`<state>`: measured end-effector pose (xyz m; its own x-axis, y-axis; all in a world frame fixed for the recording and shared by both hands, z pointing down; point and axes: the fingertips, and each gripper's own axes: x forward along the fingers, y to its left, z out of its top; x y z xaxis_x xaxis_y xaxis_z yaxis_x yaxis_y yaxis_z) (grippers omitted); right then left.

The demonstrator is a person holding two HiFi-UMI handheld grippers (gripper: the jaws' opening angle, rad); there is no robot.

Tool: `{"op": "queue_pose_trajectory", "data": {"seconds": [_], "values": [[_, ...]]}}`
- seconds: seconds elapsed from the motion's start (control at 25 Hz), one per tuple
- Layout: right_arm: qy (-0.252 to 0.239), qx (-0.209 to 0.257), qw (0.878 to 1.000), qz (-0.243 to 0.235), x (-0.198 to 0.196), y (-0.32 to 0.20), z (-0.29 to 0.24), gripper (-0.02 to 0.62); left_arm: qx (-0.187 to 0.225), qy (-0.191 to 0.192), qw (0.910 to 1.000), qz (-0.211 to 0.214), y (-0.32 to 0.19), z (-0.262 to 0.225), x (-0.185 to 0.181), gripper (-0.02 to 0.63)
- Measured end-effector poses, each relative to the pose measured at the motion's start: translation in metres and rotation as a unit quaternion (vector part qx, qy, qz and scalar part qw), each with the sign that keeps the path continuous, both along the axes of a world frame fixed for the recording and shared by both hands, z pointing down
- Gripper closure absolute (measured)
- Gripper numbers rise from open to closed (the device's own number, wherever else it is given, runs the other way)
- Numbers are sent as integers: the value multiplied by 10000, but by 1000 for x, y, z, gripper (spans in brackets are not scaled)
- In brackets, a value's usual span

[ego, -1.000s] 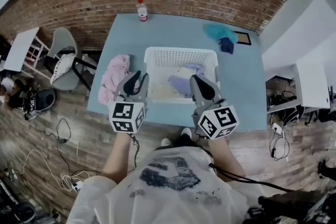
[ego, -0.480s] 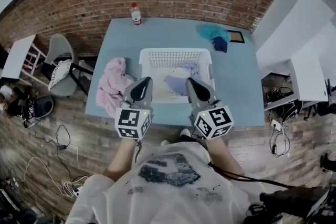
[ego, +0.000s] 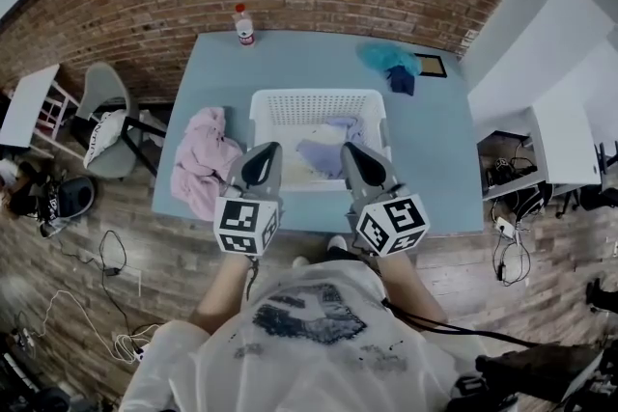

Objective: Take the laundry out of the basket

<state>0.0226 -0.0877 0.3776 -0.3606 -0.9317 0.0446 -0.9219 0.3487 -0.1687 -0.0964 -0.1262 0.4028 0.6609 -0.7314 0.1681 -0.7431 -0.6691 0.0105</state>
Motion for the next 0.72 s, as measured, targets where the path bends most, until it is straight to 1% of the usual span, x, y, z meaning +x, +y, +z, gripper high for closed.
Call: {"op": "queue_pose_trajectory", "data": {"seconds": [0.28, 0.72], "values": [[-50, -114, 9997, 190, 33, -13, 9, 597, -205, -183, 9995, 135, -21, 19, 28, 614], [-132, -476, 9981, 379, 112, -53, 33, 597, -728, -418, 9961, 269, -67, 56, 98, 614]]}}
